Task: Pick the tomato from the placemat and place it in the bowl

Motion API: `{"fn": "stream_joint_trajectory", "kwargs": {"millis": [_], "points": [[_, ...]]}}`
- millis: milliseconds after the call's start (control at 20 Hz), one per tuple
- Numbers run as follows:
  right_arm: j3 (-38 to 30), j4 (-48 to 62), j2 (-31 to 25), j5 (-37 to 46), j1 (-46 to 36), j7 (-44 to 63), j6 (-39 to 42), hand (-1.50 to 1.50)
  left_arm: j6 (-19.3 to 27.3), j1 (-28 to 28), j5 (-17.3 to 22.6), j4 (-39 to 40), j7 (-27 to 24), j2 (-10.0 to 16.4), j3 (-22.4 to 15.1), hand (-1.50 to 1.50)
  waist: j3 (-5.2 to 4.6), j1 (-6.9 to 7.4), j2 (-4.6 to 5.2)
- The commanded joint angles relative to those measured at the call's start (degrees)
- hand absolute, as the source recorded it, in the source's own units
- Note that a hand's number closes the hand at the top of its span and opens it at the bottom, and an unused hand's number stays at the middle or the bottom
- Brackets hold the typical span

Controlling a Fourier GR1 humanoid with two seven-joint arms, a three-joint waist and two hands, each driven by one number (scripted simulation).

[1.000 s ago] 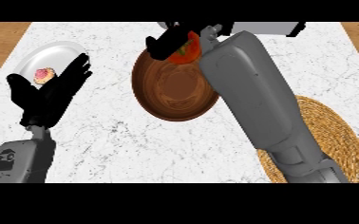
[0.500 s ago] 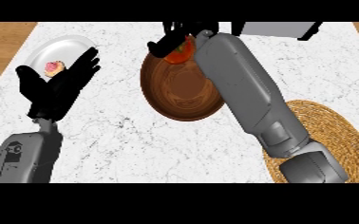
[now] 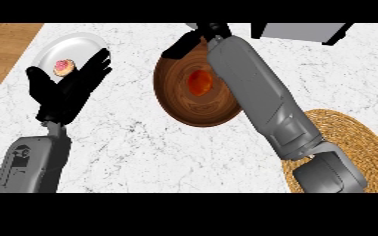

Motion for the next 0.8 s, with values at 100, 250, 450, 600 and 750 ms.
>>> {"fn": "stream_joint_trajectory", "kwargs": {"millis": [100, 250, 450, 600, 750], "points": [[-0.54, 4.66, 0.00, -1.83, -4.11, -5.82, -7.25, -1.50, -1.21, 1.25, 0.36, 2.59, -3.38, 1.66, 2.19, 0.00, -0.03, -1.86, -0.36], [-1.15, 7.03, 0.00, -1.90, -4.40, -7.54, -12.87, -1.50, 0.13, 0.16, 0.63, -0.45, 0.52, 1.17, 1.77, 0.00, 0.02, -2.12, -0.56], [-5.00, 7.29, -4.32, -2.66, -4.29, -10.25, -13.64, -1.50, 0.88, 4.42, -0.53, -0.39, -2.07, 0.53, 1.90, 0.00, 0.03, -4.09, -0.92], [-5.31, 7.96, -8.10, -2.13, -4.11, -10.90, -11.55, -1.50, 1.45, 2.17, 0.47, -1.23, 0.90, 1.39, 3.16, 0.00, 0.05, -4.99, -1.21], [-5.41, 2.54, -11.49, -3.20, 1.68, -16.71, -5.98, -1.50, -0.01, 7.15, 1.10, -1.50, -2.79, 1.89, 4.40, 0.00, 0.06, -6.18, -1.78]]}}
